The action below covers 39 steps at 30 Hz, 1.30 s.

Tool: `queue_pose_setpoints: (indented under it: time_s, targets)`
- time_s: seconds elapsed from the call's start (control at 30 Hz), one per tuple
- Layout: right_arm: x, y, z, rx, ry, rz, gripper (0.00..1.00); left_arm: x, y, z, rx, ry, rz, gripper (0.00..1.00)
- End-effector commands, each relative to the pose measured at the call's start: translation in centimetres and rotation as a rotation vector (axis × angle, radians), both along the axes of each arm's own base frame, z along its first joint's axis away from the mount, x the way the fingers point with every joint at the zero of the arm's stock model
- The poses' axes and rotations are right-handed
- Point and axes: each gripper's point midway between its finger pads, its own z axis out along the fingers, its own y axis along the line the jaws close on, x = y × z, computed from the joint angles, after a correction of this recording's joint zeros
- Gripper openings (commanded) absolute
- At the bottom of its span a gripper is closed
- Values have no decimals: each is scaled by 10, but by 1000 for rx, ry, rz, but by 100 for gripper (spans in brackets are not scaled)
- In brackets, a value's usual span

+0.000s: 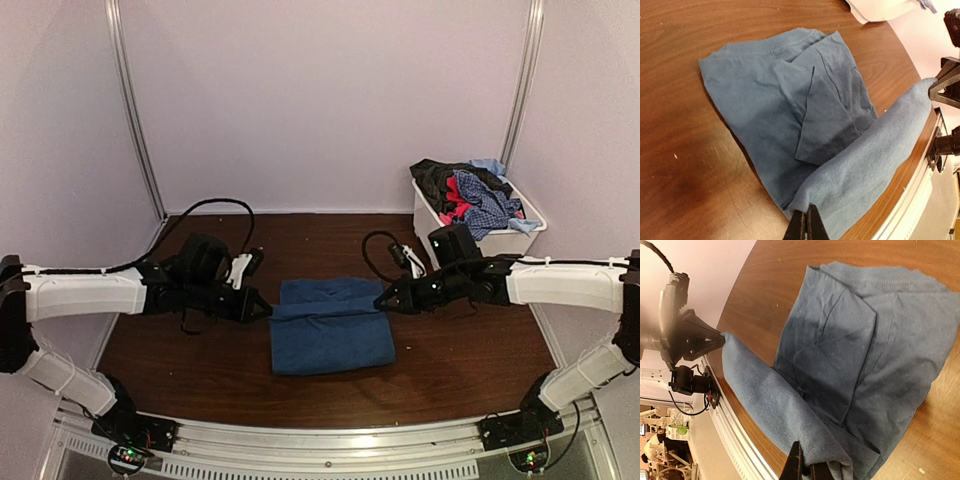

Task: Fold and stack the mixed laundry pile
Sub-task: Fold the 2/3-rectangle-folded T-shirt at the center of the board.

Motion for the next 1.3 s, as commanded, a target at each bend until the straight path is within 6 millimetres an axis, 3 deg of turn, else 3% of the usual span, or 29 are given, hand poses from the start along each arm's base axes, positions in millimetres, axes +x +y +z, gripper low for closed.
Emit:
queue_pose_setpoints:
  time_s: [0.0, 0.13, 0.23, 0.3, 0.4, 0.5, 0.63, 0.8, 0.93, 1.0, 1.13, 1.27]
  targets:
    - [39, -12, 10, -65, -54, -50, 0, 45, 2, 13, 37, -58, 45, 0]
    - [79, -12, -4, -81, -62, -79, 0, 89, -10, 11, 35, -90, 51, 0]
    - [105, -7, -29, -71, -52, -79, 0, 116, -15, -16, 42, -56, 63, 0]
    - [121, -2, -49, -75, -43, -78, 0, 131, -12, -43, 65, -23, 91, 0]
    - [142, 5, -70, -73, -50, -82, 0, 149, -16, -61, 41, -31, 106, 0]
    - [151, 6, -89, -99, -36, -82, 0, 156, -22, -75, 40, -18, 95, 0]
    - [138, 4, -106, -99, 9, -73, 0, 150, -22, -81, 31, 2, 89, 0]
    - [98, -1, -99, -68, 43, -52, 0, 121, -1, -75, 51, 3, 103, 0]
    - [79, -8, -71, -54, 21, -40, 0, 114, 7, -45, 47, -45, 105, 0]
    - [79, -10, -52, -56, -7, -31, 0, 117, 7, -28, 44, -75, 105, 0]
    - [97, -15, -24, -66, -70, -38, 0, 131, 5, -5, 62, -118, 108, 0]
    - [123, -21, -33, -96, -72, -44, 0, 153, 0, -11, 81, -114, 108, 0]
